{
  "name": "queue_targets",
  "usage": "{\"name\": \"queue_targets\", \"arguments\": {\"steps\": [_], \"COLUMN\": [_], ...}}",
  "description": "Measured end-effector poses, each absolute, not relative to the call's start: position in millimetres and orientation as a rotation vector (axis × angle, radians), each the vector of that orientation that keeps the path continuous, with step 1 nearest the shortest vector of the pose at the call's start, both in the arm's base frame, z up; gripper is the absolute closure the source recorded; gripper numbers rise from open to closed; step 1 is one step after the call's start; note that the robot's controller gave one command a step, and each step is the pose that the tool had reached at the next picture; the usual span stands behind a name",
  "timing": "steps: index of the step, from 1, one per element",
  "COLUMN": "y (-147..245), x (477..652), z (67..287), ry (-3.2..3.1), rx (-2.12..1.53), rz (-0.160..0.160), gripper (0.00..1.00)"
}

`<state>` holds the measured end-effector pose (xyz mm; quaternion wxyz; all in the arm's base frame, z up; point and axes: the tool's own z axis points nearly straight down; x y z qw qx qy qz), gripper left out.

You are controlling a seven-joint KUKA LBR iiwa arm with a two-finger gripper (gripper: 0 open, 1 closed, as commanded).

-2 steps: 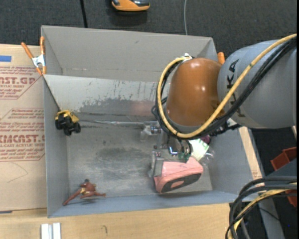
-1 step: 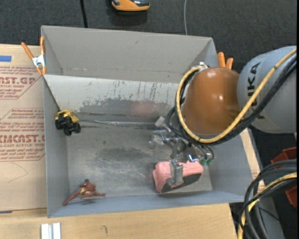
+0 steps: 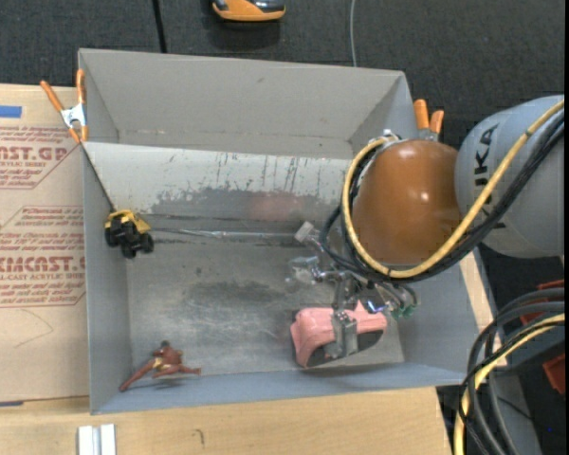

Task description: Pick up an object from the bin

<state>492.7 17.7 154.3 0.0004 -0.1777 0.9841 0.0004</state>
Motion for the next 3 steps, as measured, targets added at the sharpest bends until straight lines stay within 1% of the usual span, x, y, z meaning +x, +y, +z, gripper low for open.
{"name": "queue_targets", "arguments": {"steps": [1, 2, 3], "y": [8, -6, -10], "x": [493.8, 494.6, 486.9], "z": [132, 102, 74], "ry": [3.139, 3.123, 3.094], "rx": [-0.124, -0.33, -0.475], "rz": [0.002, 0.0, 0.003], "gripper": [0.0, 0.0, 1.0]}}
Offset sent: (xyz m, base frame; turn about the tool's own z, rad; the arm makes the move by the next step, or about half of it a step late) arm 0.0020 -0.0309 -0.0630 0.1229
